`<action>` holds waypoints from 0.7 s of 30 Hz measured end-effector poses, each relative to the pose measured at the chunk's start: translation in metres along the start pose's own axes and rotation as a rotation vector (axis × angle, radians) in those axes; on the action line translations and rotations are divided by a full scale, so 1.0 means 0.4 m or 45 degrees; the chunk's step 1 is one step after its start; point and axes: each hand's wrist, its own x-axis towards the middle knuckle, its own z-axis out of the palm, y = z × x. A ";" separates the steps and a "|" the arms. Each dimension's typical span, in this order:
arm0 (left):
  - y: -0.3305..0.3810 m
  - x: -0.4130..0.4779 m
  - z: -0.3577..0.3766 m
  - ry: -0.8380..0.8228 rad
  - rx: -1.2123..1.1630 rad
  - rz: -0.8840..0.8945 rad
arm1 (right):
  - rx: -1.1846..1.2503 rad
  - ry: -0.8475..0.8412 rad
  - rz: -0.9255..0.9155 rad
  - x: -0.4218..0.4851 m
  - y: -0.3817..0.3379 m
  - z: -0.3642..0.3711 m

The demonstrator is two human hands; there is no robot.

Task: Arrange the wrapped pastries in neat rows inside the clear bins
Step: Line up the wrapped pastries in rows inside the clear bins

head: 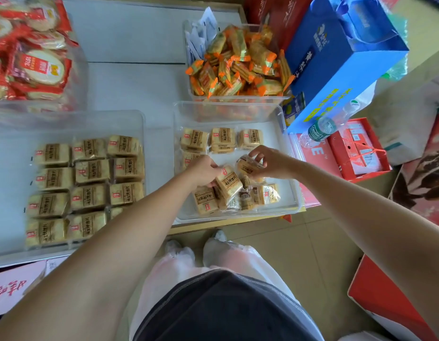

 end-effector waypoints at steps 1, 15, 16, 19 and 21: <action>0.001 0.003 -0.003 0.042 -0.057 -0.021 | 0.028 0.072 -0.047 0.003 -0.002 0.002; -0.008 0.028 -0.003 0.206 -0.605 -0.208 | 0.261 0.187 -0.168 0.055 -0.049 0.063; -0.005 0.028 -0.005 0.247 -0.518 -0.190 | 0.296 0.192 -0.142 0.059 -0.050 0.060; -0.002 0.021 -0.020 0.507 0.062 -0.059 | 0.319 0.214 -0.119 0.077 -0.055 0.049; -0.004 0.018 -0.031 0.598 0.428 0.037 | 0.317 0.172 -0.114 0.087 -0.058 0.043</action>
